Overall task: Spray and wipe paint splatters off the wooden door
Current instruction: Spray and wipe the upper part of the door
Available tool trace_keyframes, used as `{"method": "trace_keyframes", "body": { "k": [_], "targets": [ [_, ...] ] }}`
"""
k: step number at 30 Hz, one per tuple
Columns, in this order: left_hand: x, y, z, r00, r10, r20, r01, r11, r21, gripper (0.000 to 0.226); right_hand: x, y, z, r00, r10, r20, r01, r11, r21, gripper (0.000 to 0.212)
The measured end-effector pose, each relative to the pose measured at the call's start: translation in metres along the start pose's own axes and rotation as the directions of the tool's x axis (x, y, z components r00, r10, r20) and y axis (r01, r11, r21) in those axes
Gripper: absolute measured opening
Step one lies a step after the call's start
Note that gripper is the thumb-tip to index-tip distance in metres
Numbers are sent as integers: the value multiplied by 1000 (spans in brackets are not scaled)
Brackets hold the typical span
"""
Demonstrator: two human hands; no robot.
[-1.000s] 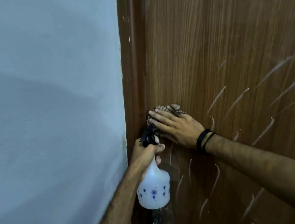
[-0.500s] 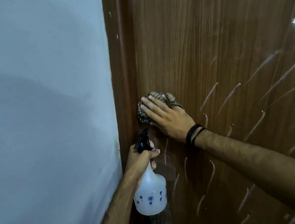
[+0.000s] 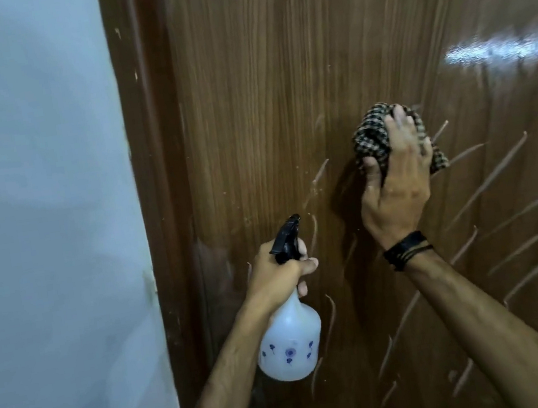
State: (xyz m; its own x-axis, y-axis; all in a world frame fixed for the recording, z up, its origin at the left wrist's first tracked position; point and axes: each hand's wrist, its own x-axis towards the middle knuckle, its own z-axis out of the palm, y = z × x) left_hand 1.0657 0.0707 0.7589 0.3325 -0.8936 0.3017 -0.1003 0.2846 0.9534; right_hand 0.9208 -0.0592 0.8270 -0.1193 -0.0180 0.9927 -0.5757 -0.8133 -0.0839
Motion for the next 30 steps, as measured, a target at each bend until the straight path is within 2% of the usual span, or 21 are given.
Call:
{"method": "trace_keyframes", "body": {
  "k": [3,9,14,16,22,24,27,30],
  "targets": [
    [7,3,20,1000,-12,-10,12,1000,29,18,7,30,-9,999,5,52,-2,997,-73,49],
    [15,5,42,999,-20,-43,20,1000,-2,18,6,52,-4,961,-121,248,164,973,-163,51],
    [19,1,52,987,-19,-159,15,1000,-25,21,-42,52,-6,846,-323,425,403,909,-111,57],
    [16,-3,55,982,-15,-186,13,1000,-16,22,-42,53,-8,827,-351,439,431,897,-96,56],
    [3,-9,55,966,26,-256,-34,999,-27,17,13,32,18,889,-297,348,360,924,-130,54],
    [0,-11,51,955,31,-296,-46,998,-44,19,10,23,27,858,-354,372,419,902,-107,54],
    [-4,-14,44,946,25,-322,-48,997,-63,20,-28,21,27,759,-467,453,531,847,-16,56],
    [-12,-18,34,954,3,-300,-29,996,-85,20,-80,29,13,701,-456,548,525,851,37,57]
  ]
}}
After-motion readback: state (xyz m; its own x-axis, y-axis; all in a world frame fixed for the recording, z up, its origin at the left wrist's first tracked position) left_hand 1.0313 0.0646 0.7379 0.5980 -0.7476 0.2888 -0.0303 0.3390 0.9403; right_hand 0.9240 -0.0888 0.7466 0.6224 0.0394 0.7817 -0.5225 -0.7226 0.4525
